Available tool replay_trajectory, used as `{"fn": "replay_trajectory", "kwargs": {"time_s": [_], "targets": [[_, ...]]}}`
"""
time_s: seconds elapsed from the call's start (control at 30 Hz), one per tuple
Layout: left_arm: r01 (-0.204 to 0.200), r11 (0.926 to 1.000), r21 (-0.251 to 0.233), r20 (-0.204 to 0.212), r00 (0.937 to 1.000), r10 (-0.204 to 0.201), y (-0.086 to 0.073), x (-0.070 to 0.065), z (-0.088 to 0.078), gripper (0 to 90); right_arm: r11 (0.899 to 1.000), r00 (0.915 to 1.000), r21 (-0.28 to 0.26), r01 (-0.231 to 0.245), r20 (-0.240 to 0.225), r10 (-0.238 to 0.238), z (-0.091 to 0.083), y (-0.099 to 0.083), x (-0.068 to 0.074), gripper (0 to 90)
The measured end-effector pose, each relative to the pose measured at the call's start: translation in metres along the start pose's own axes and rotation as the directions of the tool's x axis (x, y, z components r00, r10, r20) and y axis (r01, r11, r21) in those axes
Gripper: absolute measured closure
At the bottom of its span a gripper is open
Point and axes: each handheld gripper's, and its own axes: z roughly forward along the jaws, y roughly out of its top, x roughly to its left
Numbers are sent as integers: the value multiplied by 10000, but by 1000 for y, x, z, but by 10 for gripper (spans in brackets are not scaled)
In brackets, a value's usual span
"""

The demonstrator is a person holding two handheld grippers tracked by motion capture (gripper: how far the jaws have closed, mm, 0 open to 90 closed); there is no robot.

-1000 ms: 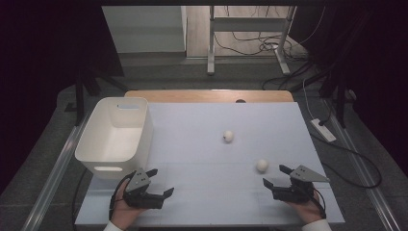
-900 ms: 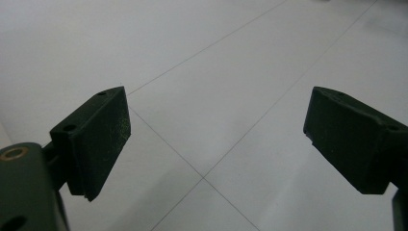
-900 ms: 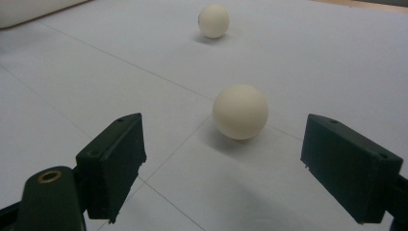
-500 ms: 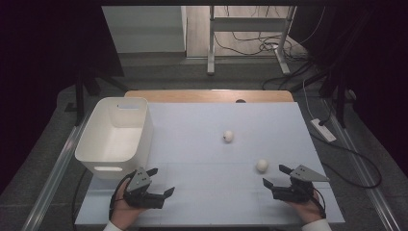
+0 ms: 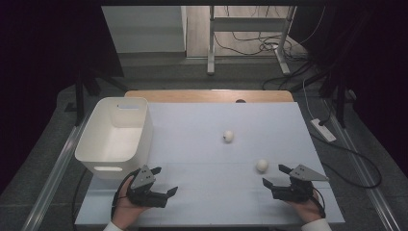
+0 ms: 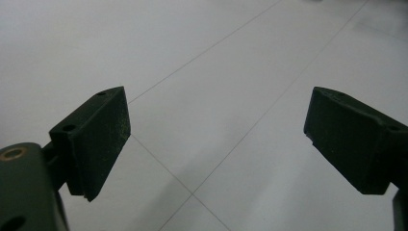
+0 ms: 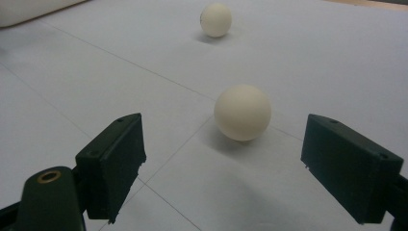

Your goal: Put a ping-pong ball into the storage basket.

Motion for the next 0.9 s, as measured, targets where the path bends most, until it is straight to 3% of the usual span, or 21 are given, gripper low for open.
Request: {"fn": "replay_trajectory", "kwargs": {"time_s": [0.47, 0.9], "targets": [[-221, 9998, -27, 147, 9996, 221, 14, -5, 8, 97, 10000, 10000, -33, -45, 34, 45, 0, 0, 0, 155], [-133, 9999, -1, 138, 9998, 133, 20, -2, 11, 97, 10000, 9999, -38, -80, 62, 80, 0, 0, -1, 155]]}}
